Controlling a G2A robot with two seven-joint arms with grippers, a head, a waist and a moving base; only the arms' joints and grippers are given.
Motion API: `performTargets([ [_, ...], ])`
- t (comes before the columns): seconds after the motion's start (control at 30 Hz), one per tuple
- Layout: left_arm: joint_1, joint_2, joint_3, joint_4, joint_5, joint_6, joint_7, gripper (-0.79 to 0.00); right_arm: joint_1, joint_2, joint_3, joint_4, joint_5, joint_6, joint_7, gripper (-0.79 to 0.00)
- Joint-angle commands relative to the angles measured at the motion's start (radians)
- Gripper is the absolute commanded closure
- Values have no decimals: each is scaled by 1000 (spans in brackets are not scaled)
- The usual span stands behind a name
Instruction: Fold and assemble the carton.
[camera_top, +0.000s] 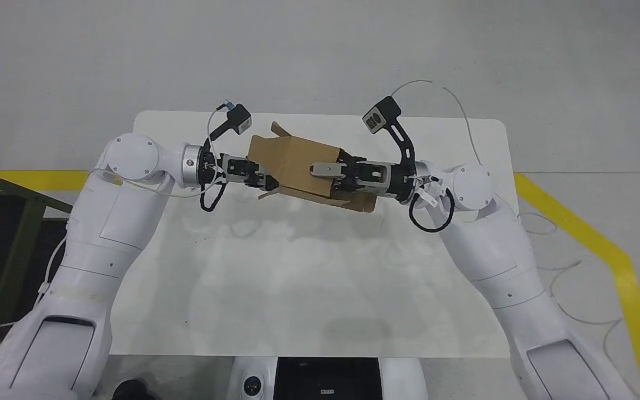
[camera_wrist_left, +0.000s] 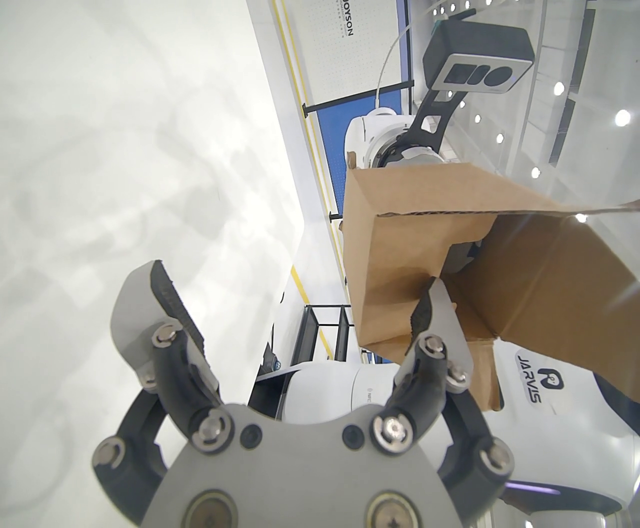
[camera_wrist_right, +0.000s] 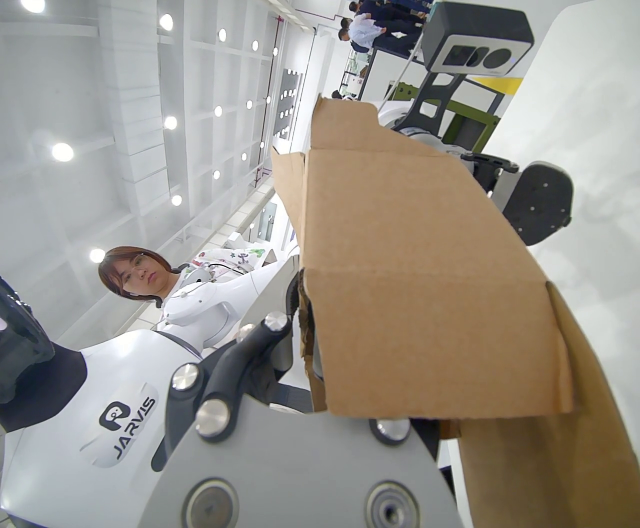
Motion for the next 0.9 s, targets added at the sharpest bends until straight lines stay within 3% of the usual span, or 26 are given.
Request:
performTargets([
  [0.0, 0, 1, -4, 1, 0, -3, 9, -785, 0, 1, 4, 3, -2, 1, -3, 0],
  [0.23, 15, 13, -44, 13, 22, -16, 47, -785, -19, 8, 50, 4, -13, 1, -59, 0],
  [0.53, 53, 28, -52, -37, 49, -4, -19, -785, -41, 12, 71, -18, -73, 16, -165, 0],
  [0.87, 49, 32, -64, -49, 29, -1, 1, -785, -42, 10, 36, -41, -125, 42, -139, 0],
])
